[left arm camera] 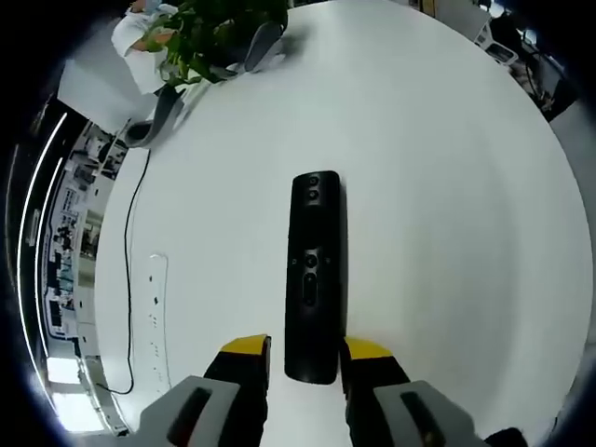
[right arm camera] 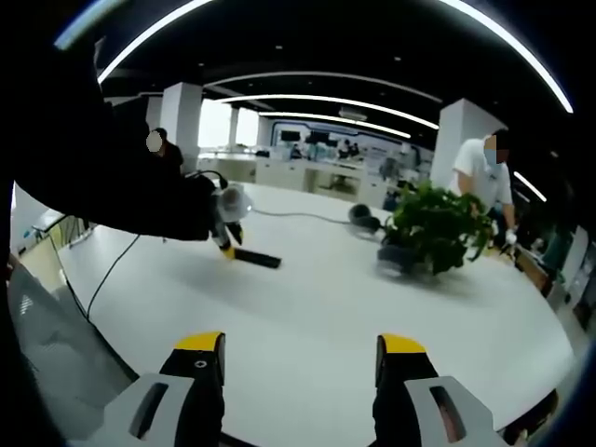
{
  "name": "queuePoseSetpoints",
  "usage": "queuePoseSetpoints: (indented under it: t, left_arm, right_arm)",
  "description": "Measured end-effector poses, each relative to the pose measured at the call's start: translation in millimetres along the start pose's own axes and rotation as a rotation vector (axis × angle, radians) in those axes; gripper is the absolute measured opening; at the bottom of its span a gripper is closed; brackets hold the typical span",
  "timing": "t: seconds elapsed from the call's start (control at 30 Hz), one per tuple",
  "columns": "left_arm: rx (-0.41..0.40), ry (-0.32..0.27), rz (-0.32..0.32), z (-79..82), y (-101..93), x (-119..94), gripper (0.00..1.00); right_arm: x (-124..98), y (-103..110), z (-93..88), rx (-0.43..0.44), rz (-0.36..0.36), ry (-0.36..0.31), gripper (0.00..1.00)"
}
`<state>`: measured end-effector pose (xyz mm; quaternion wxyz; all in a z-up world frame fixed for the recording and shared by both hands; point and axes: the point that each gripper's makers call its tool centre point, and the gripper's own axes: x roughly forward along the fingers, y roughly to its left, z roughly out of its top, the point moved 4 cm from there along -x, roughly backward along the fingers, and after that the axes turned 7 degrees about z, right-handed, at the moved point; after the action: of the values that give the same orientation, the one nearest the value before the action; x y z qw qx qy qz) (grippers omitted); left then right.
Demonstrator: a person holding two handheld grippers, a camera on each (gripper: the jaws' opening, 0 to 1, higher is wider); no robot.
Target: Press the specified remote control buttons in sequence, fully releasing each button before pressing the next.
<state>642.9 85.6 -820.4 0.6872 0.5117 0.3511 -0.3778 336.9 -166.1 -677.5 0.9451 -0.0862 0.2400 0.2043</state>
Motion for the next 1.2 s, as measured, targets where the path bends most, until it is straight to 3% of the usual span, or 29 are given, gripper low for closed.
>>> queuePoseSetpoints:
  t: [0.07, 0.17, 0.27, 0.3, 0.33, 0.4, 0.43, 0.67, 0.77, 0.9, 0.93, 1.03, 1.07, 1.2]
  left_arm:
    - [-0.04, -0.013, 0.053, -1.2, 1.9, -1.9, 0.35]
    - [-0.072, -0.061, 0.185, -3.2, 9.1, -6.1, 0.49]
    - [-0.206, -0.095, 0.304, -11.2, 11.7, -13.6, 0.6]
    - [-0.237, -0.1, 0.316, -13.0, 12.1, -14.0, 0.62]
    - [-0.323, -0.071, 0.312, -18.0, 8.5, -14.5, 0.62]
    - [-0.383, -0.053, 0.309, -21.9, 5.7, -16.0, 0.62]
    - [-0.37, -0.073, 0.305, -20.9, 5.8, -16.5, 0.64]
    - [-0.538, -0.131, 0.294, -20.9, -8.6, -30.8, 0.75]
    - [-0.617, -0.206, 0.308, -17.9, -10.6, -42.4, 0.79]
    - [-0.701, -0.257, 0.313, -19.2, -18.6, -65.4, 0.83]
    - [-0.76, -0.306, 0.323, -18.2, -18.6, -74.5, 0.83]
    - [-0.846, -0.344, 0.336, -22.9, -22.0, -96.3, 0.85]
    - [-0.861, -0.376, 0.342, -23.8, -23.1, -106.7, 0.85]
    - [-0.882, -0.413, 0.396, -30.0, -29.9, -137.4, 0.86]
  right_arm:
    - [-0.4, -0.3, 0.6, -0.001, -0.002, -0.005, 0.64]
    - [-1.4, 0.5, 1.8, -0.002, 0.001, -0.015, 0.65]
    - [-3.2, -0.7, 3.9, -0.003, -0.007, -0.034, 0.65]
    - [-3.6, -1.5, 4.3, 0.001, -0.01, -0.038, 0.65]
    - [-3.7, -1.7, 4.4, 0.003, -0.011, -0.04, 0.65]
    - [-4.1, -2.5, 4.9, 0.008, -0.013, -0.044, 0.66]
    - [-4.4, -2.5, 5.4, 0.009, -0.013, -0.048, 0.66]
    - [-6.1, -1.7, 8.7, 0.009, -0.009, -0.069, 0.66]
    - [-7.2, -1.8, 10.1, 0.011, -0.01, -0.08, 0.67]
    - [-7.0, -1.2, 11.1, 0.015, -0.006, -0.085, 0.71]
    - [-6.8, -0.8, 11.2, 0.013, -0.002, -0.086, 0.72]
    - [-7.5, -0.7, 13.2, 0.013, -0.002, -0.099, 0.77]
    - [-8.3, -2.0, 14.4, 0.013, -0.011, -0.111, 0.79]
    - [-8.2, -1.6, 14.2, 0.025, -0.001, -0.112, 0.82]
